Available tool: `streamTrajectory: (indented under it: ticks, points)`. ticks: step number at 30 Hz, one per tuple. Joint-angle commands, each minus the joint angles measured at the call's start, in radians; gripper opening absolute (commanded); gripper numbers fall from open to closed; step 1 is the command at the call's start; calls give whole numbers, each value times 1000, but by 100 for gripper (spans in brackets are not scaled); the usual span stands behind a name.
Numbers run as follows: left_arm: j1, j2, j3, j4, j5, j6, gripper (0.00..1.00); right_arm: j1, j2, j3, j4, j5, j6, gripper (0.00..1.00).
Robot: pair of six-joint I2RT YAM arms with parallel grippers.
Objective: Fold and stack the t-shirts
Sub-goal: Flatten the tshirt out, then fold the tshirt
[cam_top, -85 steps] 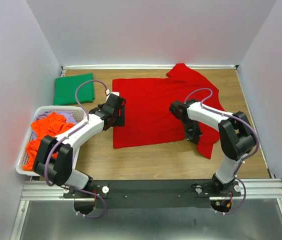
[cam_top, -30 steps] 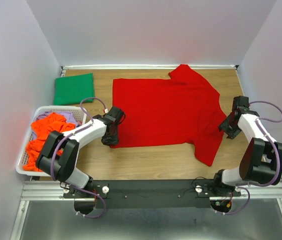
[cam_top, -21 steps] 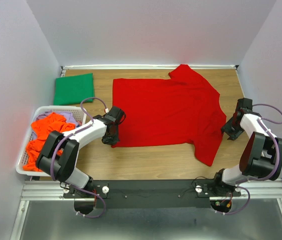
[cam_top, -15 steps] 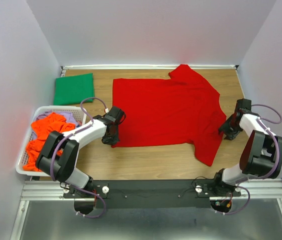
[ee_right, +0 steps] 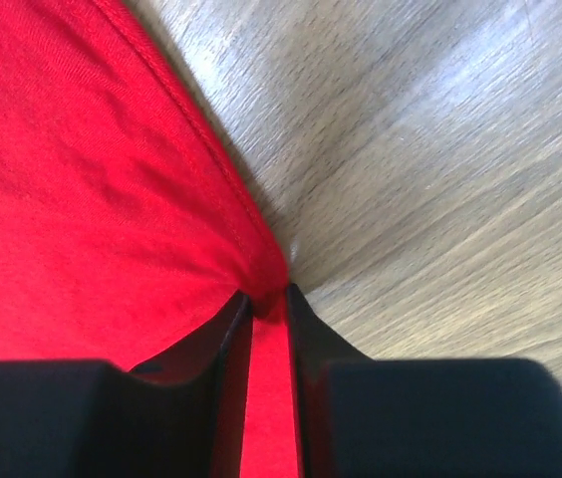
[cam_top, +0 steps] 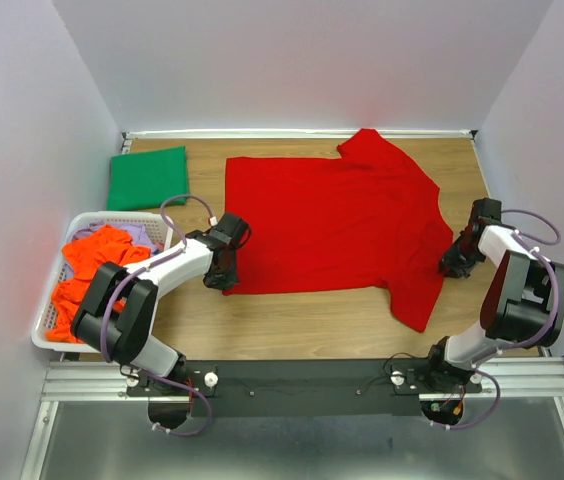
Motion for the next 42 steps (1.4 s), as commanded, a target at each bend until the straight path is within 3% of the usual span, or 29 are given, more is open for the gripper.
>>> streamTrajectory:
  ticks: [1, 6, 23, 31, 42]
  points:
    - [16, 3, -33, -12, -36, 6, 0, -10, 40, -30, -6, 35, -1, 20]
    - [48, -38, 1, -59, -31, 27, 0, -13, -1, -15, -84, 93, -8, 1]
    - [157, -118, 86, -128, 4, 73, 0, -18, -49, 153, -267, 46, -44, 1]
    - [232, -66, 168, -90, 2, 127, 0, -18, 38, 272, -293, 11, -84, 3]
    - [240, 54, 281, -33, -5, 149, 0, -16, 178, 416, -293, -48, -108, 9]
